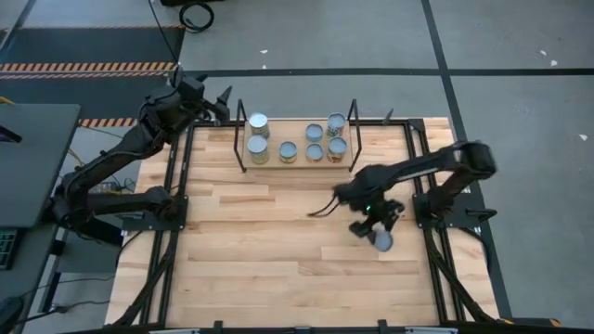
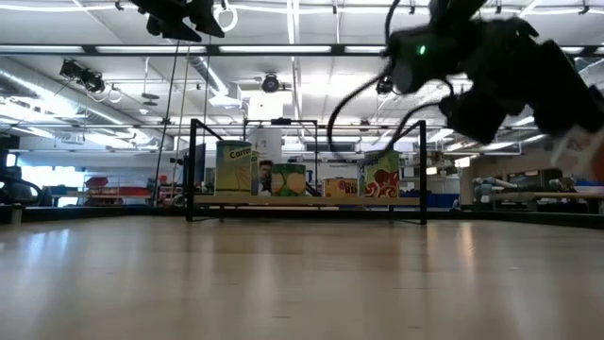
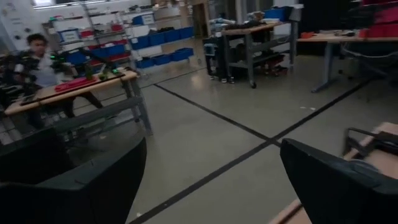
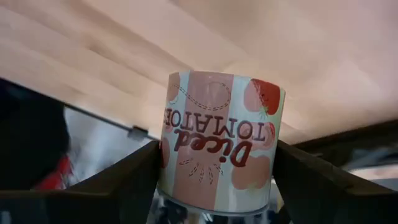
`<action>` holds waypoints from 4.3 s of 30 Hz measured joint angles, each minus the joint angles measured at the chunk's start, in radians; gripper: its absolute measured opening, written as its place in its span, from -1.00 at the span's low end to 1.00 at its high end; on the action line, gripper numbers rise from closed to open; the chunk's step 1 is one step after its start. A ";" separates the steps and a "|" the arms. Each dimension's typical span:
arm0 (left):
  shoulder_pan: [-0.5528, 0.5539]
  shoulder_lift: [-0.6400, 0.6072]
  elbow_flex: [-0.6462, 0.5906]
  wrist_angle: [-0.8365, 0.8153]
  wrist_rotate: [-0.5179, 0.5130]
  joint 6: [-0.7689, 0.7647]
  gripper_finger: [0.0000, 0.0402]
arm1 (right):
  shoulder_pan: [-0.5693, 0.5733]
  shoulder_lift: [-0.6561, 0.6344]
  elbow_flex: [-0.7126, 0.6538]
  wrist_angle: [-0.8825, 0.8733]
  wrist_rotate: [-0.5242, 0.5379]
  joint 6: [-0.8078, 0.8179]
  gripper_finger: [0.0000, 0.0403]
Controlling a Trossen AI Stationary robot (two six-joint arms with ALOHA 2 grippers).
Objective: Pick and place cans onto a shelf
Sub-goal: Move the red can to the bottom right of the table, then put the red can on the shelf aligned with the orange can
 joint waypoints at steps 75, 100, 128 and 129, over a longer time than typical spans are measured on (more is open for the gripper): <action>-0.676 -0.242 0.000 -0.510 -0.111 -0.423 0.87 | -0.019 0.207 0.689 0.009 0.784 -0.317 0.43; -0.208 -0.080 0.000 -0.301 -0.052 -0.154 0.87 | -0.503 0.638 1.317 0.073 0.717 -0.654 0.45; -0.142 0.005 0.000 -0.122 -0.052 -0.256 0.87 | -0.531 0.781 1.311 0.124 0.721 -0.752 0.64; -0.142 0.005 0.000 -0.122 -0.052 -0.255 0.87 | -0.531 0.781 1.311 0.128 0.722 -0.752 0.64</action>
